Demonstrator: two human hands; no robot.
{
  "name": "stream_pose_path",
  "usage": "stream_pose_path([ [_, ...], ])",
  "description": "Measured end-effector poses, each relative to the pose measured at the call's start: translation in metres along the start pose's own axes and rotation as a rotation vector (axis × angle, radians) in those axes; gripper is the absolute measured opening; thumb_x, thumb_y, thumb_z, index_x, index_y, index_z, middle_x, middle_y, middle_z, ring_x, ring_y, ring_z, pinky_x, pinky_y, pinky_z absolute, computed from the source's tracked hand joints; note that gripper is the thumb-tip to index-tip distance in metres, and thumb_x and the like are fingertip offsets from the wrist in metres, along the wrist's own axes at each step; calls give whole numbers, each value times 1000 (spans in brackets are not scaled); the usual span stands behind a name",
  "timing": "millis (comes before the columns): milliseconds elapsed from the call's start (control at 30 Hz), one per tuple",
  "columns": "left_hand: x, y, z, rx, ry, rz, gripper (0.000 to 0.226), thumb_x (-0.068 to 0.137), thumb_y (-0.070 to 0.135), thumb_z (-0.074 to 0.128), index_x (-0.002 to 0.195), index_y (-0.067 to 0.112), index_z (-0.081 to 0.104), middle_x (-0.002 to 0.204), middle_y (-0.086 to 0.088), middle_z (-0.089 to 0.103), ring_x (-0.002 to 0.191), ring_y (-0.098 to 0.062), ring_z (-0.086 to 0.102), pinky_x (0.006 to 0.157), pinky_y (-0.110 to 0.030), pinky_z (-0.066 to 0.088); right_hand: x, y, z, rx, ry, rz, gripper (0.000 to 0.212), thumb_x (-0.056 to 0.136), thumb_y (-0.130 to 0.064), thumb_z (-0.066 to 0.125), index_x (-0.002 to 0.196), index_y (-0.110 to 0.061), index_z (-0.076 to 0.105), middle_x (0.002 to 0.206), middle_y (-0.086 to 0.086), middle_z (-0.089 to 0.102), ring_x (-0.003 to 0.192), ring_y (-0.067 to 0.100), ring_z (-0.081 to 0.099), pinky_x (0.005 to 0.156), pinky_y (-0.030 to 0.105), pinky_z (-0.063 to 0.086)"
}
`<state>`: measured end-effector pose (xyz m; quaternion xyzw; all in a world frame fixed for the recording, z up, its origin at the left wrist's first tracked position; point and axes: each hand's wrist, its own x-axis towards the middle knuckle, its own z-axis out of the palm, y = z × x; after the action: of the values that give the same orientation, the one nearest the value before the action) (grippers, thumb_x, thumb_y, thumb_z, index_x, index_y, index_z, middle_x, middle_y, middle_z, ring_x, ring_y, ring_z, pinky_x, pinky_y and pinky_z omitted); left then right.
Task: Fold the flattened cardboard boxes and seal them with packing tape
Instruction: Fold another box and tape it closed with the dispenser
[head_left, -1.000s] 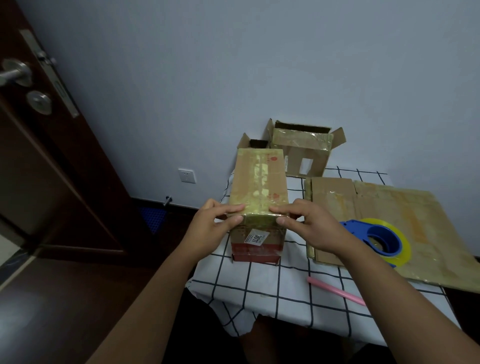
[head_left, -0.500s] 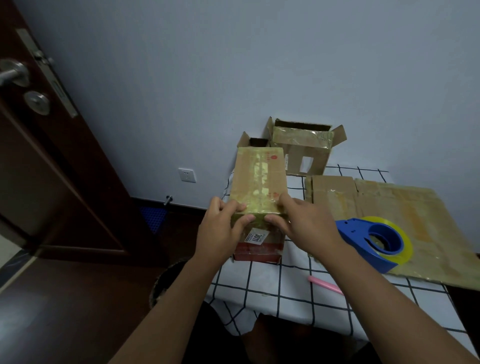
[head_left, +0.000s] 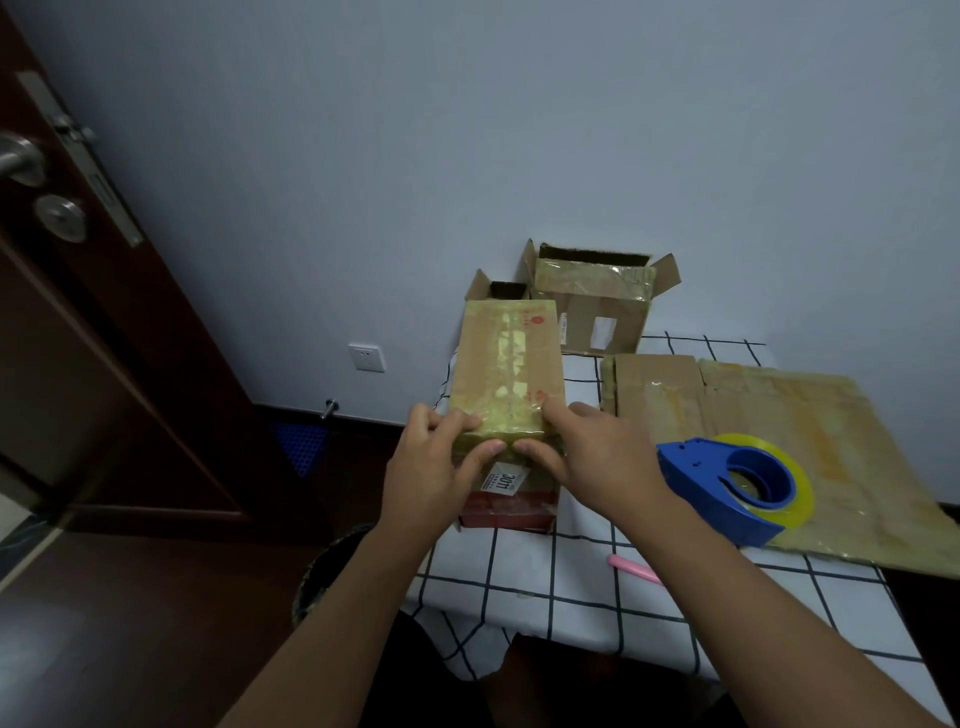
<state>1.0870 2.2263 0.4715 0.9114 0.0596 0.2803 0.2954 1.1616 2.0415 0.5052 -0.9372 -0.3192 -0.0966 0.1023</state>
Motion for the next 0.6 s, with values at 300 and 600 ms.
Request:
stream_pose_path([
  [300, 4, -11, -15, -97, -84, 50, 25, 93, 24, 64, 118, 25, 69, 85, 17, 39, 81, 3, 49, 64, -14, 39, -4, 20, -7, 226, 4, -119, 34, 99, -46, 48, 119, -20, 57, 92, -5, 62, 78, 19, 54, 62, 34, 45],
  [600, 7, -13, -24, -144, -183, 46, 33, 97, 11, 58, 124, 28, 66, 87, 14, 43, 86, 4, 49, 72, -8, 39, -6, 24, -10, 251, -21, -138, 34, 100, -40, 51, 126, -18, 55, 99, -1, 66, 81, 20, 55, 64, 34, 43],
])
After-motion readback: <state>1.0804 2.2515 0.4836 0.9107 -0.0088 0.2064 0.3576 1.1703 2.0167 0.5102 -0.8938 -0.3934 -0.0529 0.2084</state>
